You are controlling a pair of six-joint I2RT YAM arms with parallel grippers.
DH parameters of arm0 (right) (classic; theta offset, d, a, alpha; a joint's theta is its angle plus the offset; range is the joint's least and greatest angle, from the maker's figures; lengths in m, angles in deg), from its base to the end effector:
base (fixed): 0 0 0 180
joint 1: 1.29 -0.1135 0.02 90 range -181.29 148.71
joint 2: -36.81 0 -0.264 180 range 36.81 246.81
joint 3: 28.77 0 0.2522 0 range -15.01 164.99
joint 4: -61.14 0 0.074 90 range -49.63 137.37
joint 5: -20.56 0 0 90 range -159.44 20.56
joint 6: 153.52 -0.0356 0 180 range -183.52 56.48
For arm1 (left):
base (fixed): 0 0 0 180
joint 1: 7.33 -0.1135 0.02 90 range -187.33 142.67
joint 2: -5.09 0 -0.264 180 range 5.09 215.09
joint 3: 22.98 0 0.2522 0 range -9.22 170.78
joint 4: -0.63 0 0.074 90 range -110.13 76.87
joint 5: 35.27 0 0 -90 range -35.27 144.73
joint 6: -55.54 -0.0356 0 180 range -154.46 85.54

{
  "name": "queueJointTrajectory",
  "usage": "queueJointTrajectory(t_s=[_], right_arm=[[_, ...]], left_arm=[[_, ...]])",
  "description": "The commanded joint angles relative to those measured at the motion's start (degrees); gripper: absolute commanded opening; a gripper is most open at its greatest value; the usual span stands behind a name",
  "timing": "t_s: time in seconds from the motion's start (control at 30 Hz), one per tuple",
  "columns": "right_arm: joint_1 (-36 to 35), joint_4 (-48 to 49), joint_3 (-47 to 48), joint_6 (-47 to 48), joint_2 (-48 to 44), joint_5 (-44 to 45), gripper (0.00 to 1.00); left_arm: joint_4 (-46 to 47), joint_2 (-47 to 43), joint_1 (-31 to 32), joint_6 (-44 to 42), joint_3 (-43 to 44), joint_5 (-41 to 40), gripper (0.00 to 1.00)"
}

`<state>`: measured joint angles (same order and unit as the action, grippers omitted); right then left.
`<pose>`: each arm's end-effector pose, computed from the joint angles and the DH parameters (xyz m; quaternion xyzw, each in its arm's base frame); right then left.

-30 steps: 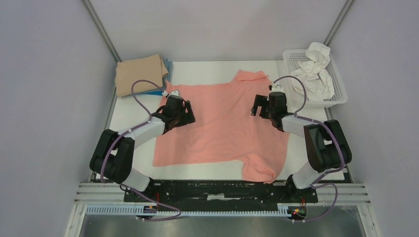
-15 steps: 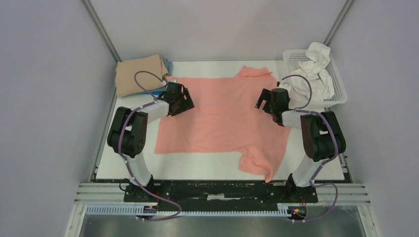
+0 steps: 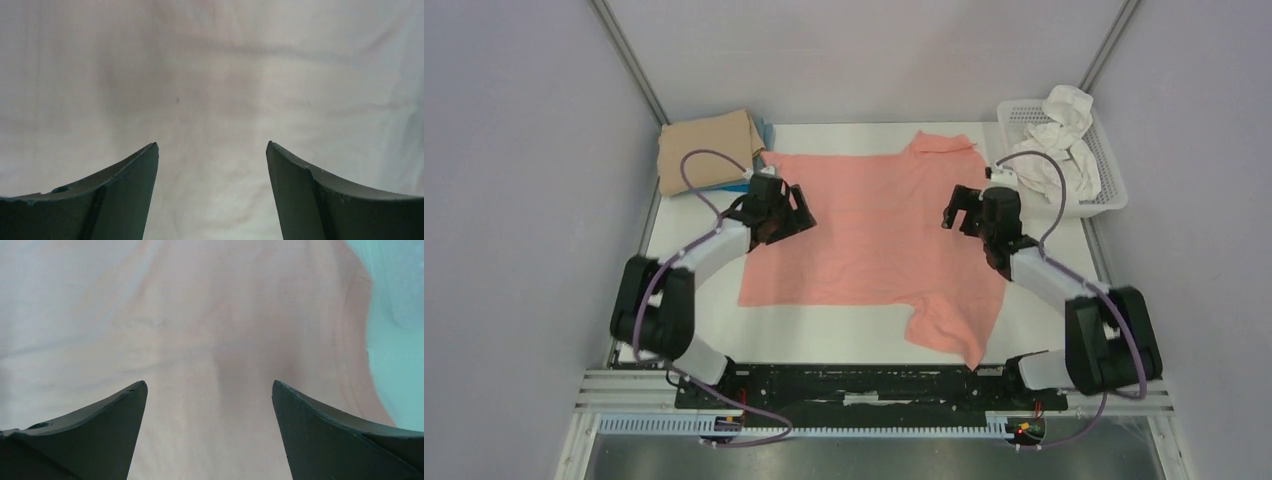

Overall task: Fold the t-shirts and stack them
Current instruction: Flatten out the tshirt, then grab the side of the flattened tshirt closest away from the robot with both arms

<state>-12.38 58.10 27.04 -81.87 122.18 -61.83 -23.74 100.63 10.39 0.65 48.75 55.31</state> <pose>0.3052 0.0550 0.1933 0.0872 0.8714 0.0655 0.4782 0.3326 -0.1067 0.1928 -0.1394 0.9237 -0.1630 0.3175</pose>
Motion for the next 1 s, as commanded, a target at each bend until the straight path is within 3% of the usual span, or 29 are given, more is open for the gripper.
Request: queueJointTrajectory(t_s=[0.0, 0.17, 0.37, 0.6, 0.97], right_arm=[[-0.23, 0.70, -10.82, -0.73, -15.65, 0.24, 0.98], [-0.16, 1.06, -21.54, -3.00, -30.22, 1.13, 0.98], [-0.11, 0.64, -25.16, -3.26, -36.64, -0.20, 0.98], [-0.11, -0.09, -24.71, -3.01, -36.90, -0.80, 0.98], [-0.13, -0.61, -24.54, -3.59, -37.07, 0.47, 0.98]], left_arm=[[-7.15, -19.92, 1.15, 4.32, -10.75, -4.95, 0.84], [-23.07, -42.13, 1.07, 15.07, -22.16, -19.61, 0.84], [-32.45, -56.18, 0.92, 24.64, -30.35, -26.68, 0.84], [-27.88, -55.31, 0.92, 31.47, -38.33, -25.30, 0.83], [-13.31, -46.52, 0.89, 36.43, -42.45, -24.80, 0.53]])
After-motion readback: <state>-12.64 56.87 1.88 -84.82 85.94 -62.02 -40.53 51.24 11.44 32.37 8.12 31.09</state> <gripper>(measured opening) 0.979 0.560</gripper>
